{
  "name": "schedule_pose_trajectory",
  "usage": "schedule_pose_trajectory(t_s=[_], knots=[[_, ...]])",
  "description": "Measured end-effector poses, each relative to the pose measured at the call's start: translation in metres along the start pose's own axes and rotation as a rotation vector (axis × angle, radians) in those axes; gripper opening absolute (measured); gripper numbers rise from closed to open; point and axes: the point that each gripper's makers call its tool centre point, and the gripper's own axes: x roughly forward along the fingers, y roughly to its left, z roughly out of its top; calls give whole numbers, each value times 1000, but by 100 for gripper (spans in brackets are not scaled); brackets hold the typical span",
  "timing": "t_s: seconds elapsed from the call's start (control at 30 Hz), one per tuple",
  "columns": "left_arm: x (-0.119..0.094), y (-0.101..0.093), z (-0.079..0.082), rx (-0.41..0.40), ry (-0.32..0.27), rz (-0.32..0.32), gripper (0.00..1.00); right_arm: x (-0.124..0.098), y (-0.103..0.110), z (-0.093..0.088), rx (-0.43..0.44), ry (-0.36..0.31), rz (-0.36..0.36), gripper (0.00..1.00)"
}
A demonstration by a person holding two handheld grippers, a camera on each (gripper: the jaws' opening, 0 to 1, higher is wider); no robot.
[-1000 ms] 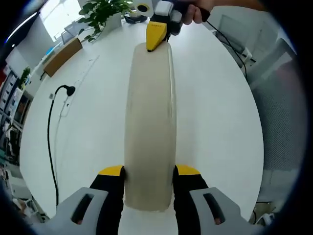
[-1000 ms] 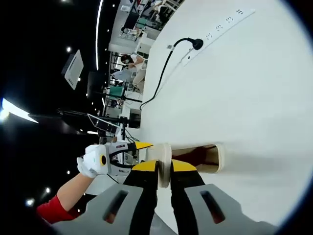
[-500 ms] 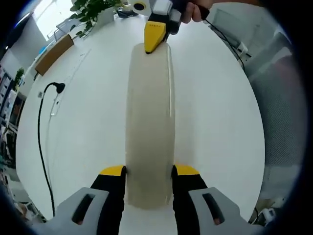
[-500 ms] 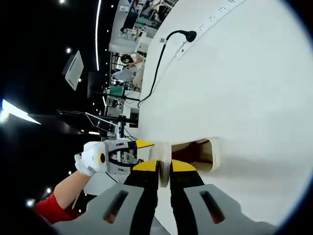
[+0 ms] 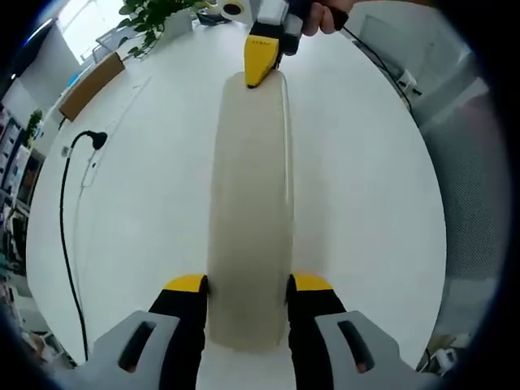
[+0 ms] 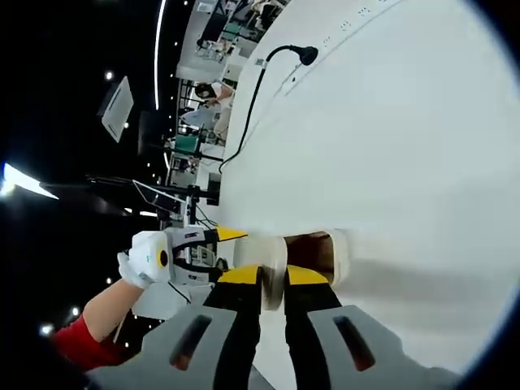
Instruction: Arrange the utensils inside the cutlery case until each visible utensil rests in its matching compartment.
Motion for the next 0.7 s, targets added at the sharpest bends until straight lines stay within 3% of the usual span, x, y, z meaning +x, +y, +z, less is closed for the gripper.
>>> schedule_pose_trajectory(t_s=[0.17,0.33,0.43,0.5,0.57,0.63,0.7], knots=[[6,-1,-4,6,17,0,40,2,-11,-9,-61,35,-62,9],[8,1,-4,26,35,16,40,1,-13,-10,-102,19,-114,11],[10,2,-5,21,38,32,40,1,-31,1,-210,31,-184,11],[11,2,-5,23,39,48,40,-3,-36,3,-235,44,-217,9],[11,3,-6,8,45,63,40,-8,-34,2,-239,28,-225,11],[12,3,-7,-15,47,64,41,-14,-31,4,-243,-6,-219,5],[12,4,-6,-7,46,71,41,-19,-27,9,-217,-77,-203,6]])
